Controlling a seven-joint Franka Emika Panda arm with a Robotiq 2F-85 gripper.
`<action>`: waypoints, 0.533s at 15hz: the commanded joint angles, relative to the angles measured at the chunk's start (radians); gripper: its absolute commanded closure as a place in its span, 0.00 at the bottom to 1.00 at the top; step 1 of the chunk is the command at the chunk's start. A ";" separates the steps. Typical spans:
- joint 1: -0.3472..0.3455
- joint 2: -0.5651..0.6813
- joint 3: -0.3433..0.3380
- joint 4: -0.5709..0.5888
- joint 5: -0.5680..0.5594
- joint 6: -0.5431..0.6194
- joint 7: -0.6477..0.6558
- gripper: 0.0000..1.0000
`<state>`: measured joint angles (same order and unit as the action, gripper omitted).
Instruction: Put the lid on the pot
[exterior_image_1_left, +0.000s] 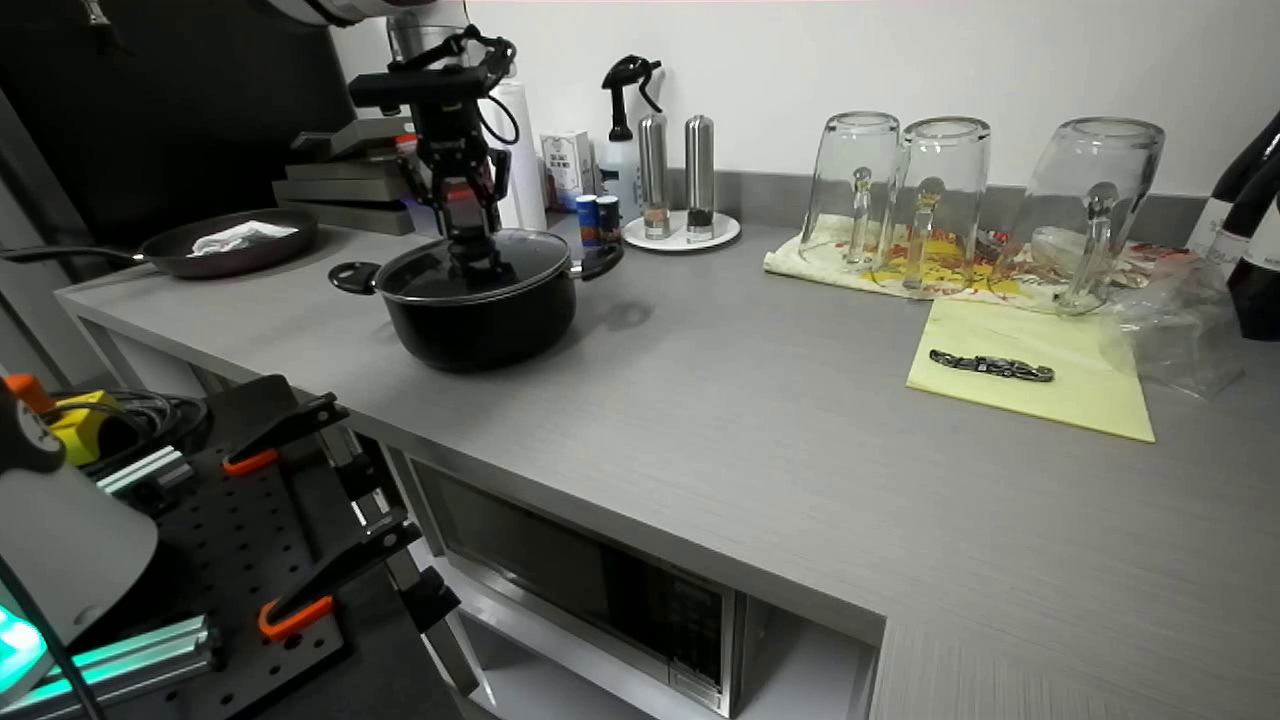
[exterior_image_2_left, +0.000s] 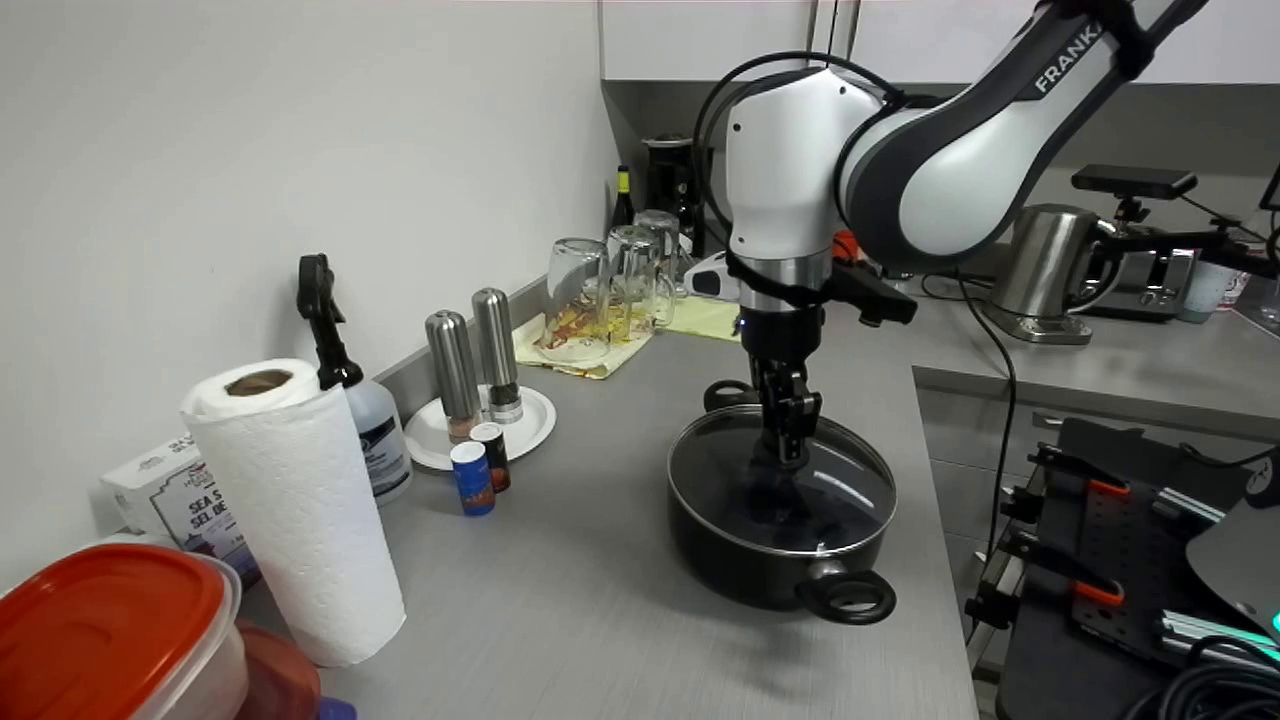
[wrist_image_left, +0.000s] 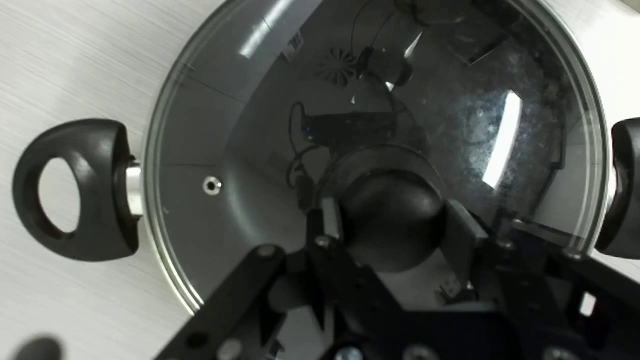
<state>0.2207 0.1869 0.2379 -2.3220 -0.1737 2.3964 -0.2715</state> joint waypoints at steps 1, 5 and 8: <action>-0.007 -0.040 0.011 -0.032 0.025 0.003 -0.038 0.25; -0.009 -0.058 0.013 -0.039 0.035 0.006 -0.044 0.03; -0.009 -0.089 0.012 -0.046 0.043 0.008 -0.048 0.00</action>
<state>0.2207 0.1553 0.2407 -2.3349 -0.1684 2.3964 -0.2779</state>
